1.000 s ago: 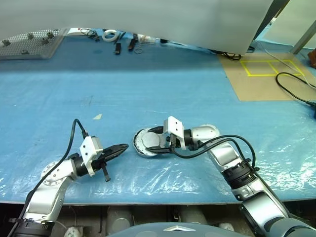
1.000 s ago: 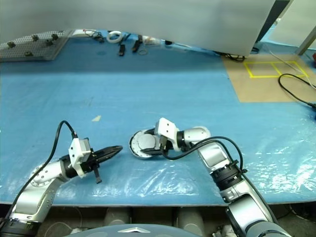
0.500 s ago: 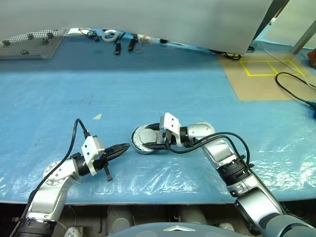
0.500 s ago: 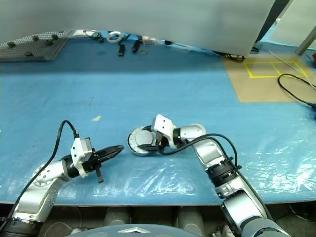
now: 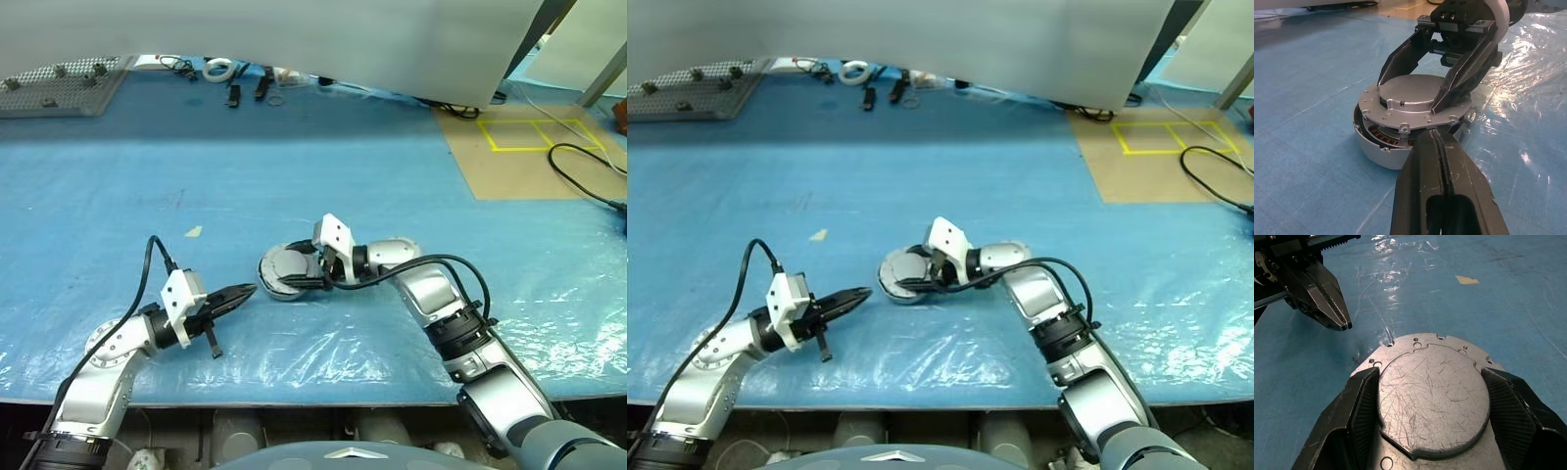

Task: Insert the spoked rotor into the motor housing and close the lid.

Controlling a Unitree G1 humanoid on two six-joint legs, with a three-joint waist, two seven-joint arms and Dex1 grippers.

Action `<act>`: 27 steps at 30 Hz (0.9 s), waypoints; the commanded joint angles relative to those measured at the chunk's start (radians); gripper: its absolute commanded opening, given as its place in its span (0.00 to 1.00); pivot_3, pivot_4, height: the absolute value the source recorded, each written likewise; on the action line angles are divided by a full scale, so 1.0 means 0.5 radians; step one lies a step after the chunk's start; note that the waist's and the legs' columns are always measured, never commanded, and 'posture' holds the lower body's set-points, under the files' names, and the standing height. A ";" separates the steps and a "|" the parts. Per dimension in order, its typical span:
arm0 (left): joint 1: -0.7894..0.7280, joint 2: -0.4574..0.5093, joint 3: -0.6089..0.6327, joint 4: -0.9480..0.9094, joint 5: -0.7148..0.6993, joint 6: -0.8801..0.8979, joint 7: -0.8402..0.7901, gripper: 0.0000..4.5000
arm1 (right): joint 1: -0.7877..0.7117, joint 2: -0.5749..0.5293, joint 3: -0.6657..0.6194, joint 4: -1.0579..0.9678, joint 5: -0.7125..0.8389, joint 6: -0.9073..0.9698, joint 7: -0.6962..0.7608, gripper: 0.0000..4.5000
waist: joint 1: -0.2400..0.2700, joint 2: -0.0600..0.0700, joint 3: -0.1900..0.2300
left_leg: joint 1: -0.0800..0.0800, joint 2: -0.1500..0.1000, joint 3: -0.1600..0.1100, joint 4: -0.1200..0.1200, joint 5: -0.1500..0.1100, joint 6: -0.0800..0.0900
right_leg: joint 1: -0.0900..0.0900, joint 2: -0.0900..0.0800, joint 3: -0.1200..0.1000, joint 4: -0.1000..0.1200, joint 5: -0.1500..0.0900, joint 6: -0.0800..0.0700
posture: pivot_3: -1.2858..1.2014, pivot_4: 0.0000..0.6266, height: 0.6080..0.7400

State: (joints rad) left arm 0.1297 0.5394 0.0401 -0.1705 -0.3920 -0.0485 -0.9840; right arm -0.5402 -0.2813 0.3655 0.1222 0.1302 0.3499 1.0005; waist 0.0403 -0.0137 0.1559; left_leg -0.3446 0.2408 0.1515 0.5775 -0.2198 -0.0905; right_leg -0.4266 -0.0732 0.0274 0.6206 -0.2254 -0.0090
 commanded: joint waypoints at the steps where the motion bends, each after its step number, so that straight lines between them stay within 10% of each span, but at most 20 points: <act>1: 0.083 0.106 0.096 -0.024 -0.028 -0.058 -0.089 0.00 | -0.021 0.045 -0.026 -0.069 0.027 -0.011 -0.045 0.66 | -0.004 0.000 0.000 | 0.000 0.000 0.000 0.000 0.000 0.000 | -0.001 0.000 0.000 0.000 0.000 0.000 | 0.52 0.24 1.00; 27: 0.368 -0.145 0.158 -0.125 0.030 -0.338 0.231 0.00 | -0.084 0.081 0.080 0.268 -0.107 -0.198 -0.014 0.66 | -0.002 -0.001 -0.001 | 0.000 0.000 0.002 0.000 0.000 0.000 | -0.002 0.000 0.001 0.001 0.000 0.000 | 0.52 0.24 1.00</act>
State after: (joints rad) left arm 0.3176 0.4710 0.1108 -0.1780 -0.3404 -0.2330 -0.8907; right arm -0.5804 -0.2404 0.3861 0.2362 0.0933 0.2592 0.9823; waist 0.0392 -0.0141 0.1556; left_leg -0.3442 0.2409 0.1524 0.5774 -0.2200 -0.0903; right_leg -0.4277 -0.0731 0.0281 0.6209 -0.2255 -0.0090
